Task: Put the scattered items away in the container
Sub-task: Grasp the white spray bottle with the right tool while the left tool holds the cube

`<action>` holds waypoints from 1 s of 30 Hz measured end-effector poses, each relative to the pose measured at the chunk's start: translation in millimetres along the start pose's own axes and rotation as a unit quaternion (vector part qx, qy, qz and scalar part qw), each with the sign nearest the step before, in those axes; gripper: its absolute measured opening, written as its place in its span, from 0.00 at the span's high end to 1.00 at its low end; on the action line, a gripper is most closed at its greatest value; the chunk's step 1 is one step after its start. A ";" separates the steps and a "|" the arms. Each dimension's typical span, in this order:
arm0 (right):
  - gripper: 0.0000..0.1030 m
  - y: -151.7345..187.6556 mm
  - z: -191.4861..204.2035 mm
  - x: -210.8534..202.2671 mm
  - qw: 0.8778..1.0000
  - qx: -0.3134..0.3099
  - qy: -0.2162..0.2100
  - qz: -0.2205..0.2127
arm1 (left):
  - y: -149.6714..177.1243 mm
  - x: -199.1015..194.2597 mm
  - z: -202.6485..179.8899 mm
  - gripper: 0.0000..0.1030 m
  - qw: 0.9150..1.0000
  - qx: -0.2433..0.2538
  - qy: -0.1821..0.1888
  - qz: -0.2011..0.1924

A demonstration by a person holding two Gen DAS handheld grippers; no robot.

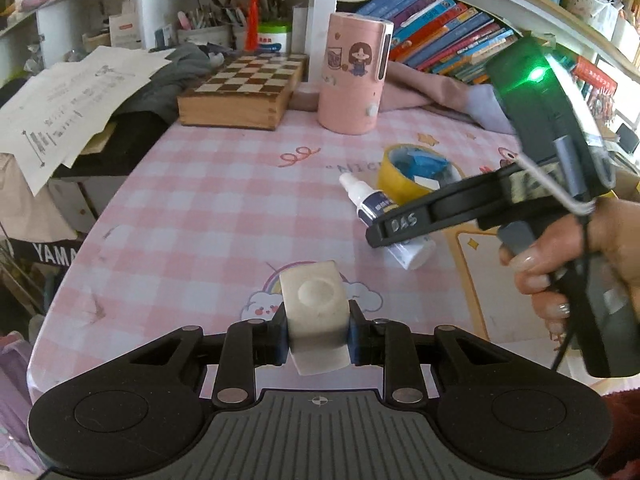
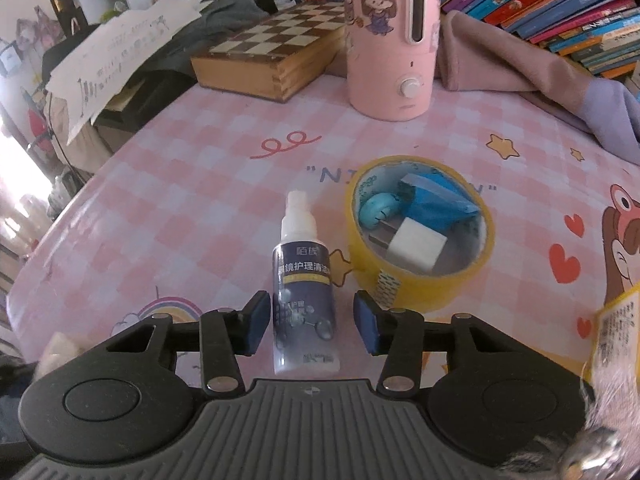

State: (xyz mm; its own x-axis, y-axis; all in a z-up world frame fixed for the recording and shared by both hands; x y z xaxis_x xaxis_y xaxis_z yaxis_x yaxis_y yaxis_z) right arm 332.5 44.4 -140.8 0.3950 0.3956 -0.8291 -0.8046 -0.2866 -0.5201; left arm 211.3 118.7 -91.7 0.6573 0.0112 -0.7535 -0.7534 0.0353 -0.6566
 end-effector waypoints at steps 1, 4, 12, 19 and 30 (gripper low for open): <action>0.63 0.5 1.1 1.2 1.000 -0.007 0.002 -0.002 | -0.5 -0.2 0.0 0.75 1.000 0.001 0.000 0.000; 0.70 2.0 4.8 2.1 0.999 -0.032 0.009 -0.010 | -0.8 -1.7 -0.3 0.75 1.000 0.003 0.000 -0.002; 0.71 4.8 8.4 -13.2 0.999 -0.023 -0.020 -0.015 | -8.1 -7.6 -2.5 0.75 1.000 0.007 0.005 -0.016; 0.71 -0.5 12.8 -52.8 0.998 -0.002 -0.041 -0.050 | -12.3 -23.6 -10.3 0.75 0.999 0.012 0.014 -0.040; 0.71 10.3 13.8 -121.4 0.994 0.002 -0.052 -0.101 | -22.0 -63.6 -19.8 0.76 0.995 0.008 0.027 -0.092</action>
State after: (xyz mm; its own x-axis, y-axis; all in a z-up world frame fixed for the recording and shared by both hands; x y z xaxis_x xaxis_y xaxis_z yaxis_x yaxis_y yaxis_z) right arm 270.2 5.5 -42.7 0.5008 0.5324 -0.6824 -0.7156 -0.1888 -0.6725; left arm 185.7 97.4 -29.9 0.7812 -0.0513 -0.6222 -0.6204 0.0472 -0.7829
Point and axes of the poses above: each gripper's, at about its wrist camera, not at the fingertips, and x roughly the way its jaws point, z to its left, y to its underside, the point moved 8 cm from there along x, roughly the way its jaws point, and after that the axes turned 10 degrees about x, right-handed, at the moved point
